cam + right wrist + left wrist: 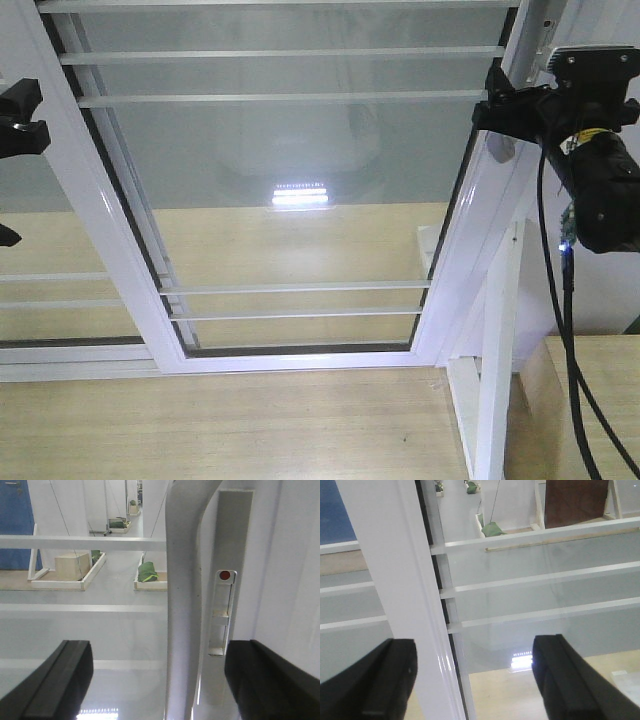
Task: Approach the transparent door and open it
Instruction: 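Raise the right gripper to the grey handle and grasp it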
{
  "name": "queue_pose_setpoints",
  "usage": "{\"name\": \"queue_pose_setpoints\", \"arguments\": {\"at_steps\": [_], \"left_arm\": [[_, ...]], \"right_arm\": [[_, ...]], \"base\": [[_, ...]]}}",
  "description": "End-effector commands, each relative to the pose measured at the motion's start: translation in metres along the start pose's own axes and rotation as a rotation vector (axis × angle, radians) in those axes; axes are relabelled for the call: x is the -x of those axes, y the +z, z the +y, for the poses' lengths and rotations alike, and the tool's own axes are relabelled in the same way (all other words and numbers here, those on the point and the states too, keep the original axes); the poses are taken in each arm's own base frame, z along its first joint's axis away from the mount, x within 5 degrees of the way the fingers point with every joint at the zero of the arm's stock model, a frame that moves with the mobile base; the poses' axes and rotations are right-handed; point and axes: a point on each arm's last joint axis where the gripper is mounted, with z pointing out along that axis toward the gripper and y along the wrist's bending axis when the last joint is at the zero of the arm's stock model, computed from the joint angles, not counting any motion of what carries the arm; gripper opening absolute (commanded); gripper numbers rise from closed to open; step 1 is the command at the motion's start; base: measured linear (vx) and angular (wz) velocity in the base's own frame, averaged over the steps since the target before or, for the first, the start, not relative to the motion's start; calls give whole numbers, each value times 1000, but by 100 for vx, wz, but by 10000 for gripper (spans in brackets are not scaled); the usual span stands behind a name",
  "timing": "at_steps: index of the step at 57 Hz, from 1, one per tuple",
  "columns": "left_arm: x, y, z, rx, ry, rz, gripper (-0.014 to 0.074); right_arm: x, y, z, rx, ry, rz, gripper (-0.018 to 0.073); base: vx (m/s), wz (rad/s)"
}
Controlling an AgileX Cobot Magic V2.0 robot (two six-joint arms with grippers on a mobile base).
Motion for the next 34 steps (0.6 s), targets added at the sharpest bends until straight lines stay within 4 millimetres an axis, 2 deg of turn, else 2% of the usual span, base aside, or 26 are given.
{"name": "queue_pose_setpoints", "arguments": {"at_steps": [1,15,34], "left_arm": [[21,-4,2,19,-8,-119,575],[21,-4,2,19,-8,-119,575],[21,-4,2,20,-8,-121,575]], "right_arm": [[32,10,-5,-19,-9,-176,584],[29,35,-26,-67,-8,-157,584],[24,56,-24,-14,-71,-153,584]], "base": [[0,0],[0,0],[0,0]]}}
